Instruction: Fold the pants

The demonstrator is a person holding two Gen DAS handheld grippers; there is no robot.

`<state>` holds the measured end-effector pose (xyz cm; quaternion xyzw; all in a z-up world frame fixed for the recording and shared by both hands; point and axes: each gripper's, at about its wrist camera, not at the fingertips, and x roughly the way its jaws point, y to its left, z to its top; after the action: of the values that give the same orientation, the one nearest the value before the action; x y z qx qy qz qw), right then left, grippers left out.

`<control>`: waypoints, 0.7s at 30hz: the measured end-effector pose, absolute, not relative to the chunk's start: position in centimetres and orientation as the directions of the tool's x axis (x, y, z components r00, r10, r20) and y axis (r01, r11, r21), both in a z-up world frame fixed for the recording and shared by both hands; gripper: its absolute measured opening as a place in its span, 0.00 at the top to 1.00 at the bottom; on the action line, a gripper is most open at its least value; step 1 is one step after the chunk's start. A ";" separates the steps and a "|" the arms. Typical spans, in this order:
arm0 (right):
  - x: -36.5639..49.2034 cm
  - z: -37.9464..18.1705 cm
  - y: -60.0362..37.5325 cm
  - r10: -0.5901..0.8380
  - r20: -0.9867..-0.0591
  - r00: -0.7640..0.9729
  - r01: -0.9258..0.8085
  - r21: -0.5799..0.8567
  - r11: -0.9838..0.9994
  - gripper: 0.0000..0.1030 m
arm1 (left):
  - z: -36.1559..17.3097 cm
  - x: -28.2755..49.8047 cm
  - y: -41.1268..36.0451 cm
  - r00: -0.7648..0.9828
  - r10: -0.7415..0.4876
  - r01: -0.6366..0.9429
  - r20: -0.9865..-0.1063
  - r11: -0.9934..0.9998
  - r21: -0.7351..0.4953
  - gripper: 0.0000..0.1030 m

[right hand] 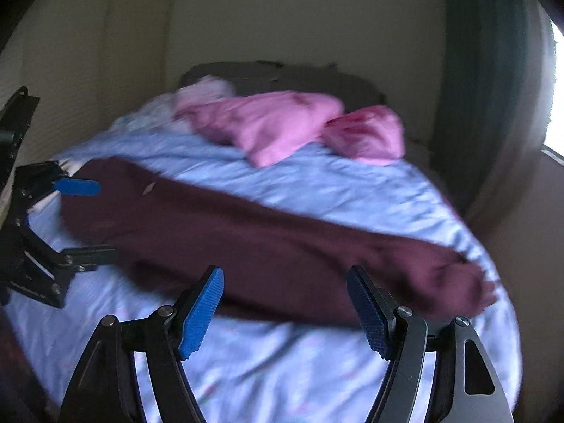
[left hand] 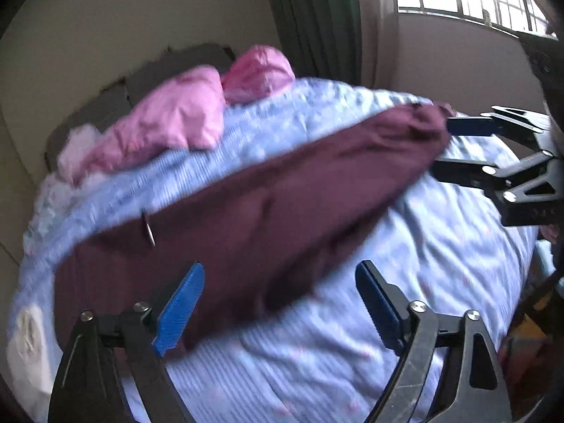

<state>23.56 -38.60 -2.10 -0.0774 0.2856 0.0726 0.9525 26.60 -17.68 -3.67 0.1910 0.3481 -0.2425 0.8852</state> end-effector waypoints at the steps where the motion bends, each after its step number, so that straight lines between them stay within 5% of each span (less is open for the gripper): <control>1: 23.5 -2.9 -38.1 0.111 -0.567 0.816 -0.196 -0.092 0.976 0.30 | -4.3 26.4 -17.6 0.623 -0.303 0.568 -0.721 0.809 0.151 0.22; 7: 23.9 -7.5 -36.1 0.223 -0.635 0.740 -0.264 0.030 0.964 0.32 | -7.8 27.7 -18.4 0.557 -0.324 0.571 -0.765 0.818 0.070 0.38; 16: 24.9 -10.1 -37.0 0.255 -0.667 0.700 -0.233 0.123 0.965 0.38 | -10.8 32.3 -20.1 0.546 -0.278 0.476 -0.790 0.879 0.020 0.45; 21: 26.1 -10.7 -37.1 0.290 -0.672 0.681 -0.235 0.174 0.956 0.40 | -10.1 33.9 -18.8 0.543 -0.285 0.444 -0.790 0.896 -0.018 0.72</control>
<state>26.08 -37.13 -10.71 0.0365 0.3725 0.1433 0.9162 33.86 -18.77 -10.09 0.0924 0.4303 -0.2086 0.8734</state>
